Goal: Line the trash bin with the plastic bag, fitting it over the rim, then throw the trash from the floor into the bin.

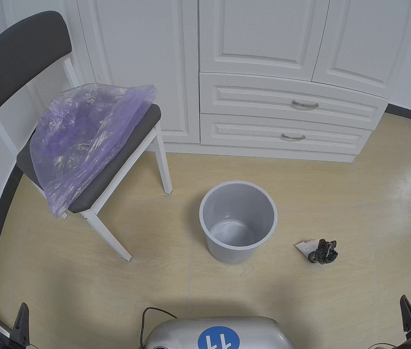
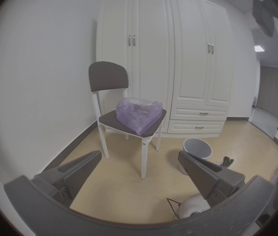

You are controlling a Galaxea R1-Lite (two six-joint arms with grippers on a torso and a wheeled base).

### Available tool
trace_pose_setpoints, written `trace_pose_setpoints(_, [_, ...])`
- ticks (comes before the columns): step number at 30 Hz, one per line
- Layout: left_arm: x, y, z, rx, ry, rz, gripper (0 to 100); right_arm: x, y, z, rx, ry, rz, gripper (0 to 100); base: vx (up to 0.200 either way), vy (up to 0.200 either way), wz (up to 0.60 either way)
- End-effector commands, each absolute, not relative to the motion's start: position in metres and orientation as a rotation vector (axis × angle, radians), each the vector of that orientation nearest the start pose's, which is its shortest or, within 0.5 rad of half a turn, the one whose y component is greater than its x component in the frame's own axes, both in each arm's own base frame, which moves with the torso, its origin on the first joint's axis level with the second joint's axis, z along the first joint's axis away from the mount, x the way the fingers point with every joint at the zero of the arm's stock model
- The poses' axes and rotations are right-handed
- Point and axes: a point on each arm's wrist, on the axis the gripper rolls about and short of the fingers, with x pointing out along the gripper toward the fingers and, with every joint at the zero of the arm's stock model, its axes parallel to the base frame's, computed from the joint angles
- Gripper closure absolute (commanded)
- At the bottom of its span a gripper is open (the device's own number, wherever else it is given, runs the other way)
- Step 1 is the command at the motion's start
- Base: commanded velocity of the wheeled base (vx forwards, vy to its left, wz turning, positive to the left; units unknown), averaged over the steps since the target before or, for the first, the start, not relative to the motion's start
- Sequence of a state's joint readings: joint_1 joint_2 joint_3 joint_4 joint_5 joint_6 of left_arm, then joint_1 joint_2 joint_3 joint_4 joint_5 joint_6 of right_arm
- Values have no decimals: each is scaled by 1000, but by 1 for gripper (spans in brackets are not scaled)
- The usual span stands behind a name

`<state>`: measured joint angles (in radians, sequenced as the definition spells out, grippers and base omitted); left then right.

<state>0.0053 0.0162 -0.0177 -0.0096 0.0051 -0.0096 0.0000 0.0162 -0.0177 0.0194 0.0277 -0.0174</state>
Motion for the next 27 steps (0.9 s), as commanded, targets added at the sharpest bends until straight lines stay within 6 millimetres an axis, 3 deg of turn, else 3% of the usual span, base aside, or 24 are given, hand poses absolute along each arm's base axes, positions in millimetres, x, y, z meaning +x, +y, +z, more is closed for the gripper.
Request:
trace_pose_setpoints(1, [-23, 1, 77, -45, -12, 40, 0, -23, 0, 75, 8, 11, 9, 0, 0, 0, 0])
trace_pose_setpoints(4, [-23, 0, 77, 18, -17, 20, 0, -23, 0, 75, -29, 6, 5, 0, 0, 0, 0])
trace_pose_setpoints(8, [-23, -1, 78, 53, -25, -21, 0, -30, 2, 109, -156, -243, 59, 0, 0, 0, 0])
trace_pose_setpoints(10, [-23, -1, 78, 40, -28, -21, 0, -30, 2, 111, -143, -247, 78, 0, 0, 0, 0])
trace_pose_setpoints(12, [-25, -1, 89, 9, -98, -13, 0, -29, 2, 106, -90, -223, 77, 0, 0, 0, 0])
trace_pose_setpoints(14, [-33, -1, 118, -74, -281, -36, 0, -29, 2, 109, -22, -218, 84, 0, 0, 0, 0])
trace_pose_setpoints(16, [-37, -1, 129, -86, -323, -55, 0, -29, 2, 114, 0, -216, 99, 0, 0, 0, 0])
trace_pose_setpoints(17, [-39, -1, 139, -53, -309, -78, 0, -27, 1, 131, 8, -203, 121, 0, 0, 0, 0])
trace_pose_setpoints(22, [-21, -2, 172, 21, -137, -85, 0, 6, 3, 180, 14, -77, 172, 0, 0, 0, 0])
trace_pose_setpoints(23, [-6, -2, 186, 19, -71, -73, 0, 25, 4, 198, 14, -25, 174, 0, 0, 0, 0])
trace_pose_setpoints(24, [-3, -2, 189, 19, -59, -73, 0, 29, 4, 201, 14, -16, 173, 0, 0, 0, 0])
trace_pose_setpoints(26, [30, -1, 203, 19, 67, -42, 0, 65, 7, 222, 17, 64, 167, 0, 0, 0, 0])
trace_pose_setpoints(27, [30, -1, 203, 19, 67, -42, 0, 65, 7, 222, 17, 64, 167, 0, 0, 0, 0])
